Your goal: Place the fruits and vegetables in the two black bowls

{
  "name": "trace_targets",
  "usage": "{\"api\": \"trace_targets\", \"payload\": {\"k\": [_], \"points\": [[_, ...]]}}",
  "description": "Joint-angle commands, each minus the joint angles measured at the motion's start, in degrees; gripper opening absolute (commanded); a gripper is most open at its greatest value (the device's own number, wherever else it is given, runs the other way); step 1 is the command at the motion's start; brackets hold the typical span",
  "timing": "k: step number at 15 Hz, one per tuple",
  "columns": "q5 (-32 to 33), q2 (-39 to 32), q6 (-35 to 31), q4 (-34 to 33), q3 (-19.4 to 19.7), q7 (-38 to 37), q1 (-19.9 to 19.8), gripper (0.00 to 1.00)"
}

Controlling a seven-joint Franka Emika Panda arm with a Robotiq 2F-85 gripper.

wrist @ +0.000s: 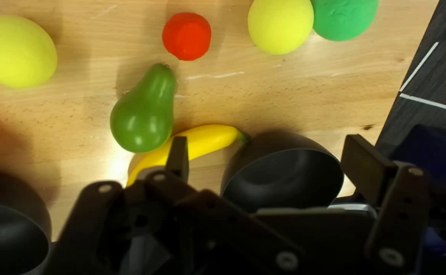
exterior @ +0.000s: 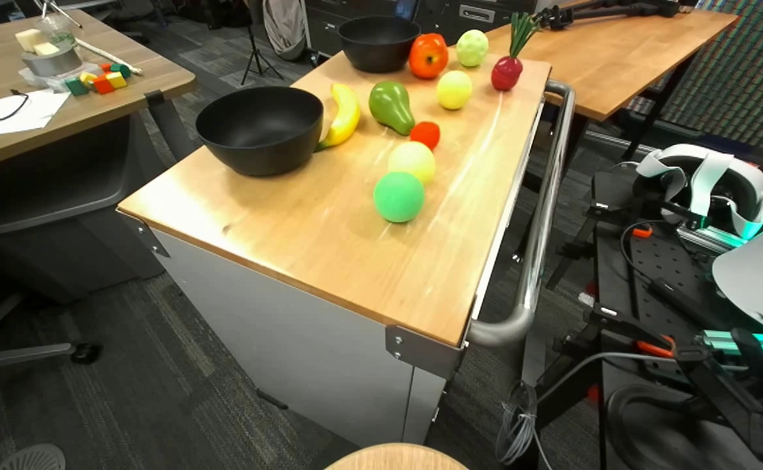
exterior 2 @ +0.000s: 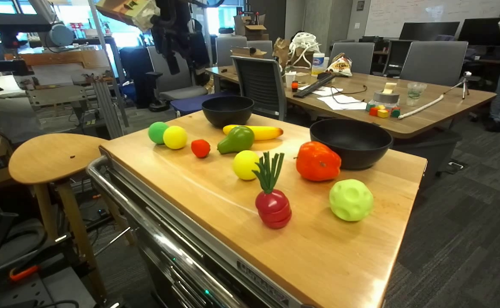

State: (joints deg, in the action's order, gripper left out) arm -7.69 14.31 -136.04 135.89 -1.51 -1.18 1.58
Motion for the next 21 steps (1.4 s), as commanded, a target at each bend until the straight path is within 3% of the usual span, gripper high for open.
{"api": "trace_targets", "payload": {"k": [1,5,6,18,21], "points": [[1.0,-8.1,1.0,-7.2,0.3,-5.4,-1.3,1.00],[6.9,-16.5,4.5,-14.1,1.3,-10.1,-3.0,1.00],[4.1,-12.1,1.6,-8.7,1.2,-7.5,-2.3,1.00],[14.6,-22.3,0.6,-12.7,3.4,-12.8,-2.5,1.00],[13.2,-24.7,-1.2,-13.3,4.0,-11.7,-2.8,1.00]]}}
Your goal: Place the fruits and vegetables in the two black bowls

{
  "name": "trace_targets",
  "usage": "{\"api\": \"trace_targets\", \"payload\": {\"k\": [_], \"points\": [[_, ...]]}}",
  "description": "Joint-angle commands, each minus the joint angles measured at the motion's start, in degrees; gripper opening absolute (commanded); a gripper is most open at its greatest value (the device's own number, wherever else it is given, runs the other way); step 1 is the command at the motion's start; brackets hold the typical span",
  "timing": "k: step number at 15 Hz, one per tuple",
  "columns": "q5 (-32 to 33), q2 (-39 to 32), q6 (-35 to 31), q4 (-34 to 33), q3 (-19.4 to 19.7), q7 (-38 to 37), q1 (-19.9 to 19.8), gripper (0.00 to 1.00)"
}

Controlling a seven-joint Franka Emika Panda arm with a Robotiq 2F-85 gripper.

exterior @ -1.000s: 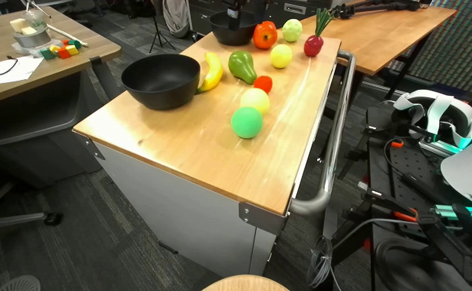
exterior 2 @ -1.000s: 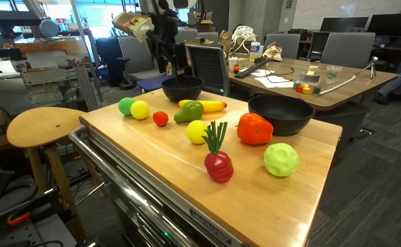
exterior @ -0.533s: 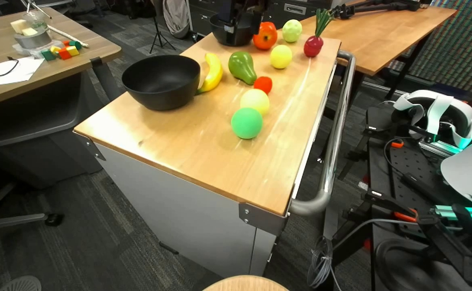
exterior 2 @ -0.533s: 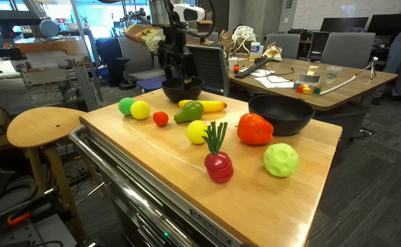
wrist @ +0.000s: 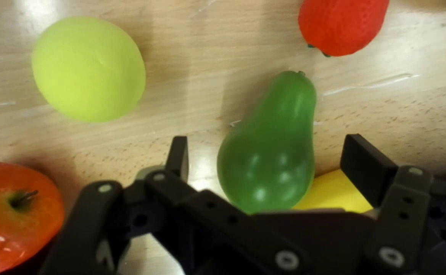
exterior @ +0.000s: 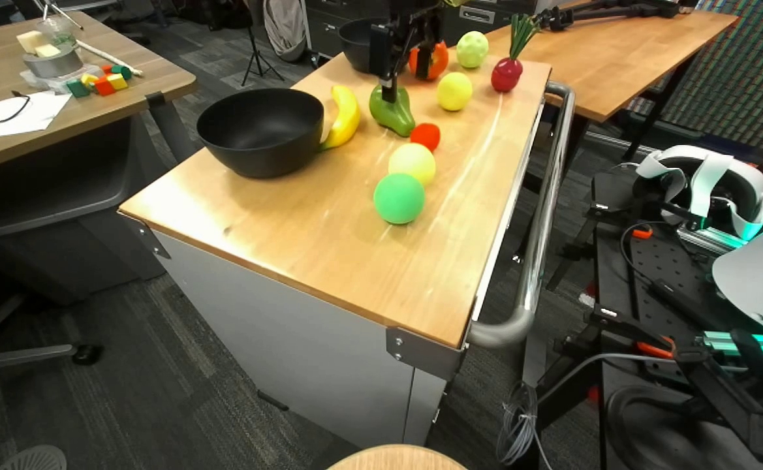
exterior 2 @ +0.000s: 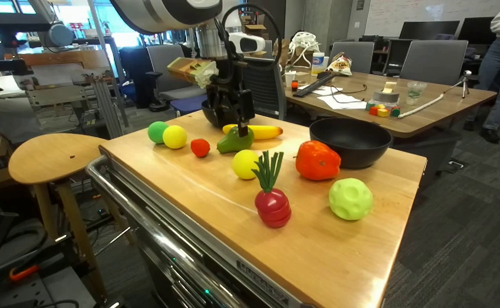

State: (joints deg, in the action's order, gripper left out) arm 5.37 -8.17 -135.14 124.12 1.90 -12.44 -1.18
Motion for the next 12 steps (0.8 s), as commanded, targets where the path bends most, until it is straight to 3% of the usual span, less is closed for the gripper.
{"api": "trace_targets", "payload": {"k": [1,2,6,8,9,10,12], "points": [[0.1,-3.0,-2.4,-2.0,0.9,-0.8,0.0,0.87],[0.2,-3.5,-3.0,-2.1,1.0,-0.9,0.1,0.74],[1.6,-4.6,-5.8,-2.4,1.5,-1.1,0.6,0.44],[2.9,-5.1,-7.1,-2.4,1.7,-1.6,0.9,0.53],[3.5,-5.3,-7.4,-2.6,1.8,-1.9,1.0,0.52],[3.8,-5.5,-7.8,-2.7,1.9,-2.2,1.1,0.43],[2.8,-4.5,-6.2,-2.8,1.6,-1.6,0.9,0.43]]}}
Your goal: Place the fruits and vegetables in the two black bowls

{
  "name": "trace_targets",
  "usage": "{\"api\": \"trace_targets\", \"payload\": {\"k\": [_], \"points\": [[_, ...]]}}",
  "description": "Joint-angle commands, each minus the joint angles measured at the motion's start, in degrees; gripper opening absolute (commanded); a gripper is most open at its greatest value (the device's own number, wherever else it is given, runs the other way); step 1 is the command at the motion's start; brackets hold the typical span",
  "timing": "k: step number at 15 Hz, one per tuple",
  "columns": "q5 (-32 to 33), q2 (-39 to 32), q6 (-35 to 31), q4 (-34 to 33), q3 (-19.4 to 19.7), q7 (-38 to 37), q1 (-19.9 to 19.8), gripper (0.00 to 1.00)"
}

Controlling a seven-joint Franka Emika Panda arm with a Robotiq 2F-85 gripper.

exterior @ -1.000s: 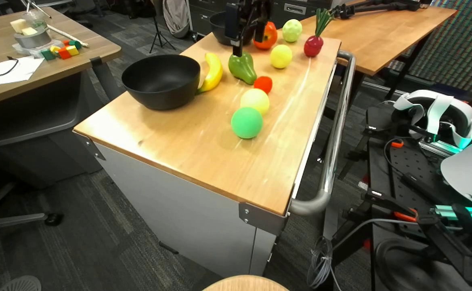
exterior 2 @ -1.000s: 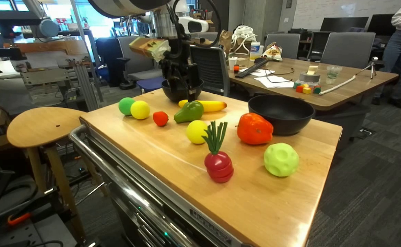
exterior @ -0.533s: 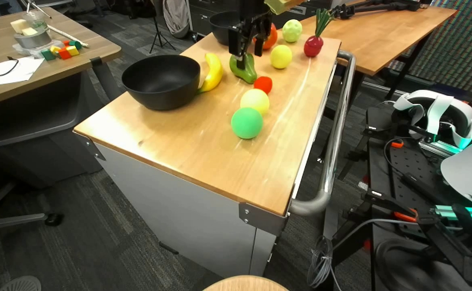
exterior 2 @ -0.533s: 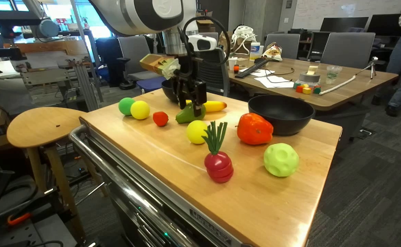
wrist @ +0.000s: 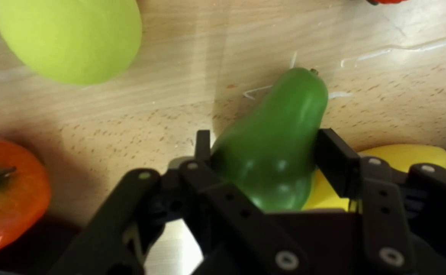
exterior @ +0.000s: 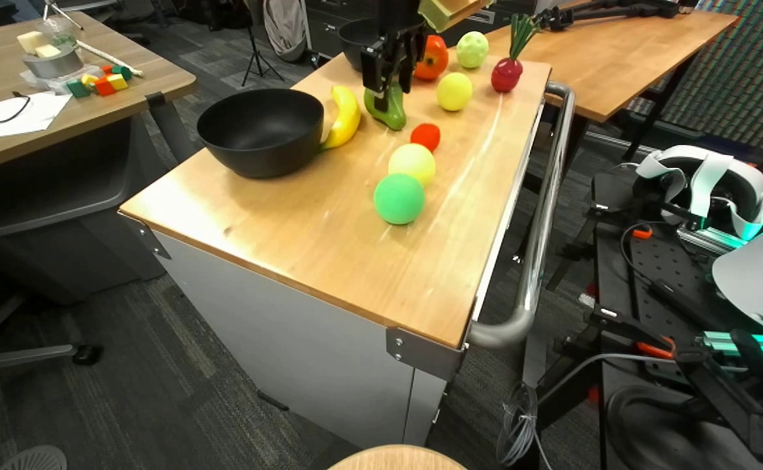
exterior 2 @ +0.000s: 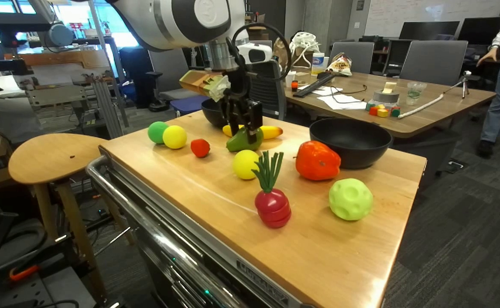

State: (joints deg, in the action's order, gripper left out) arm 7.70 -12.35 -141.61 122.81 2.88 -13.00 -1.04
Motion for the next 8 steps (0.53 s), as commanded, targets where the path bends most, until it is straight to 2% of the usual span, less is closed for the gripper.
{"api": "trace_targets", "payload": {"k": [1,4,8], "points": [[0.5,0.7,5.5,-2.2,0.6,-1.3,1.0,0.43],[3.3,7.3,11.2,-1.7,0.9,-0.4,1.1,0.43],[-1.5,14.1,9.3,-4.3,1.2,2.8,-1.7,0.43]]}}
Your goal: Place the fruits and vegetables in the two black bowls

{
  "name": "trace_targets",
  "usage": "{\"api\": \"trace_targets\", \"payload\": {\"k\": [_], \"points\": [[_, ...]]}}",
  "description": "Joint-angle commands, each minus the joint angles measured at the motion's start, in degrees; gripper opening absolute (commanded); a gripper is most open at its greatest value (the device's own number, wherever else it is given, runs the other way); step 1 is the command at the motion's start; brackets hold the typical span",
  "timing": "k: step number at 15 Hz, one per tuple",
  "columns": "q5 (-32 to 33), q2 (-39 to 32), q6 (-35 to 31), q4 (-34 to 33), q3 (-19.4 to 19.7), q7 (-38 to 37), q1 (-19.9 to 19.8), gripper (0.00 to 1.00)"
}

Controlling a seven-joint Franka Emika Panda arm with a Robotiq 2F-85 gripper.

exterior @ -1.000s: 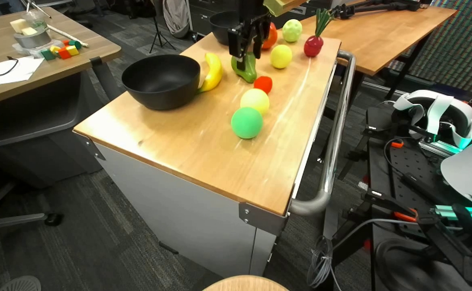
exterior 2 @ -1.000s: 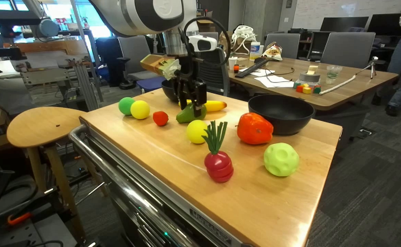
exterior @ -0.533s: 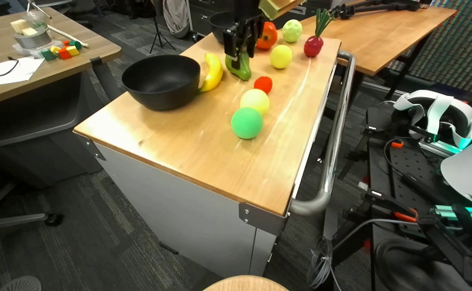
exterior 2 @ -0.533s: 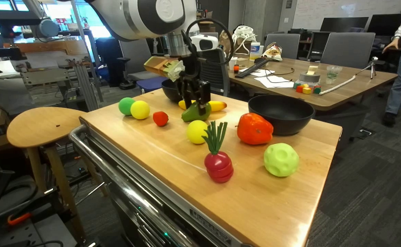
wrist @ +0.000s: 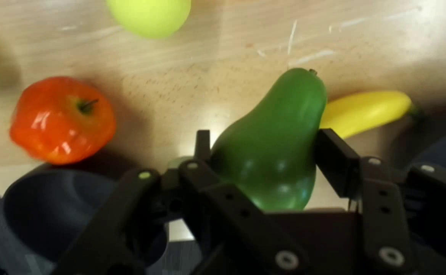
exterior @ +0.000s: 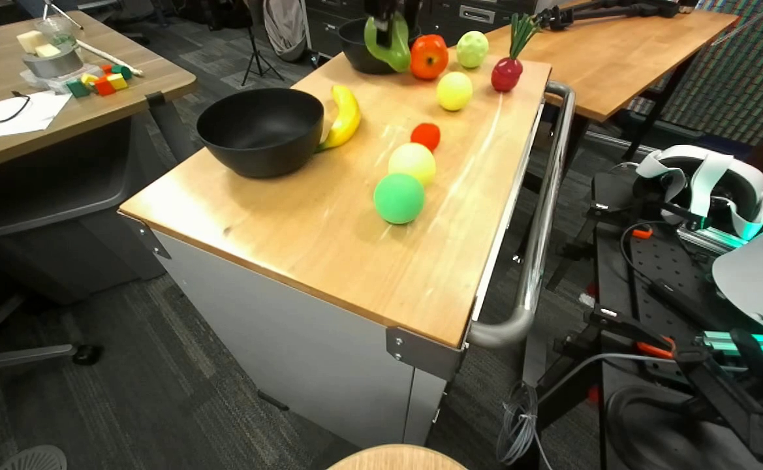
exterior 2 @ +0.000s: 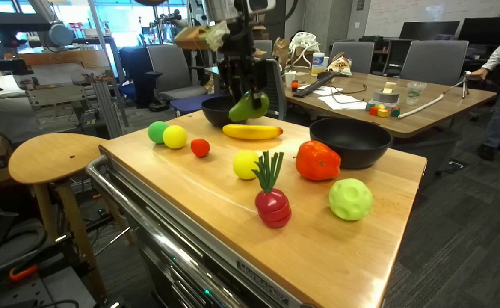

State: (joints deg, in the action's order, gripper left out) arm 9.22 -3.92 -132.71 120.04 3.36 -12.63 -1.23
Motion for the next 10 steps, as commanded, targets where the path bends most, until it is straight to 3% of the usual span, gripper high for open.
{"api": "trace_targets", "payload": {"k": [1,5,10], "points": [[-3.1,6.1,0.8,-3.8,1.4,2.2,-2.3,0.43],[-6.7,-0.7,5.7,-16.2,5.1,3.5,-6.3,0.43],[-6.0,-11.9,10.4,-25.3,6.6,3.0,-8.3,0.43]]}}
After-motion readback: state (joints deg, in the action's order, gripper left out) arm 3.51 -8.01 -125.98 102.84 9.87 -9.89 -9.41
